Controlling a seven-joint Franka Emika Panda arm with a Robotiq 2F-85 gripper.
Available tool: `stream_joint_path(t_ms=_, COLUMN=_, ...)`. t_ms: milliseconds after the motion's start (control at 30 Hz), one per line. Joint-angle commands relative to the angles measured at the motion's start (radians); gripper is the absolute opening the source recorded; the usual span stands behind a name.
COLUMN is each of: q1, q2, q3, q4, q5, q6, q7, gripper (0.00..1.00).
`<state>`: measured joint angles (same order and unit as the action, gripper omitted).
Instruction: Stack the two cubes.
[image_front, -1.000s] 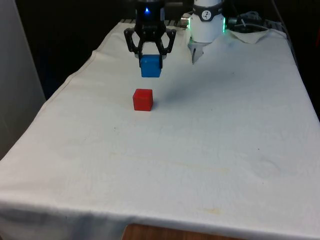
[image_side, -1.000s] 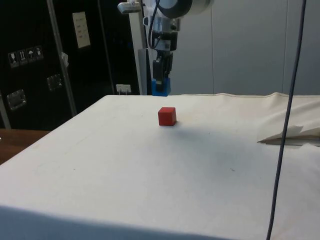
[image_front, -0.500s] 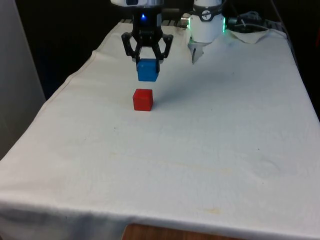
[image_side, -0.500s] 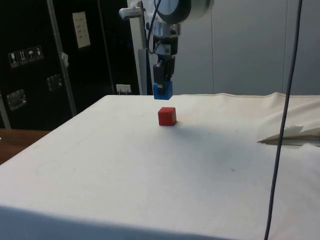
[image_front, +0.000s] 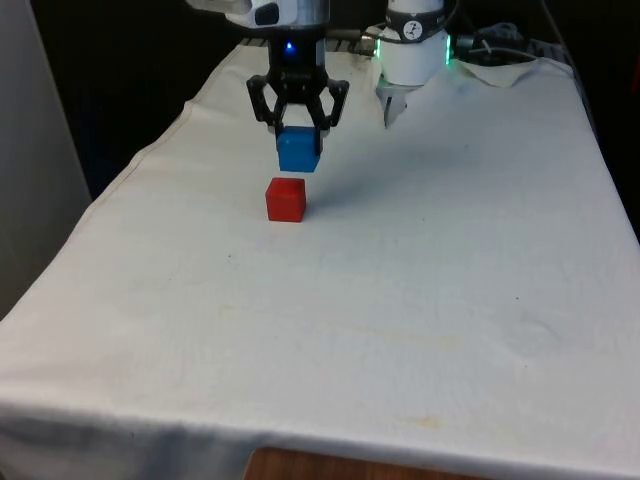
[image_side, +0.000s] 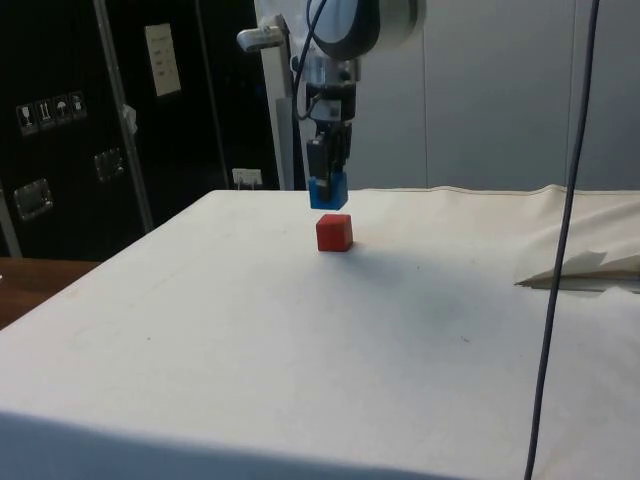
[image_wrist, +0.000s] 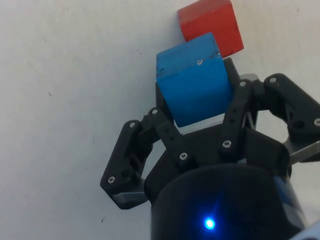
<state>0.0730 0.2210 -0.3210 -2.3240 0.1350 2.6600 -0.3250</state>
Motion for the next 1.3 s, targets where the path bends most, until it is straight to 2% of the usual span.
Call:
stream_joint_path(t_ms=0, q1=-0.003, q2=0.003, q3=0.009, q4=-0.002, q5=0.018, q6=0.011, q7=-0.009, gripper=0.02)
stream_joint_path(t_ms=67, q1=0.000, q2=0.007, q3=0.000, q4=0.000, q5=0.001, q6=0.005, q7=0.000, gripper=0.02)
stream_joint_path(t_ms=100, q1=-0.005, q2=0.009, q3=0.008, q4=0.000, q5=0.018, q6=0.011, q7=-0.012, gripper=0.02)
stream_joint_path(t_ms=267, q1=-0.009, q2=0.021, q3=0.000, q4=0.009, q5=0.015, q6=0.010, q7=-0.018, gripper=0.02)
stream_joint_path(t_ms=333, q1=-0.009, q2=0.024, q3=-0.002, q4=0.012, q5=0.014, q6=0.008, q7=-0.019, gripper=0.02)
stream_joint_path(t_ms=367, q1=-0.003, q2=0.021, q3=-0.009, q4=0.007, q5=0.001, q6=0.010, q7=-0.008, gripper=0.02)
stream_joint_path(t_ms=400, q1=-0.009, q2=0.026, q3=-0.004, q4=0.014, q5=0.014, q6=0.008, q7=-0.020, gripper=0.02)
stream_joint_path(t_ms=633, q1=-0.006, q2=0.042, q3=-0.005, q4=0.029, q5=0.012, q6=0.007, q7=-0.015, gripper=0.02)
stream_joint_path(t_ms=667, q1=-0.003, q2=0.040, q3=-0.012, q4=0.025, q5=0.001, q6=0.009, q7=-0.009, gripper=0.02)
stream_joint_path(t_ms=900, q1=-0.008, q2=0.060, q3=-0.002, q4=0.030, q5=0.016, q6=0.014, q7=-0.019, gripper=0.02)
stream_joint_path(t_ms=933, q1=-0.003, q2=0.060, q3=-0.011, q4=0.030, q5=0.001, q6=0.010, q7=-0.009, gripper=0.02)
stream_joint_path(t_ms=967, q1=-0.008, q2=0.061, q3=-0.002, q4=0.030, q5=0.016, q6=0.015, q7=-0.019, gripper=0.02)
stream_joint_path(t_ms=1167, q1=-0.008, q2=0.066, q3=-0.002, q4=0.031, q5=0.014, q6=0.013, q7=-0.019, gripper=0.02)
stream_joint_path(t_ms=1233, q1=-0.003, q2=0.067, q3=-0.010, q4=0.030, q5=0.001, q6=0.010, q7=-0.009, gripper=0.02)
stream_joint_path(t_ms=1267, q1=-0.007, q2=0.069, q3=-0.002, q4=0.033, q5=0.013, q6=0.012, q7=-0.018, gripper=0.02)
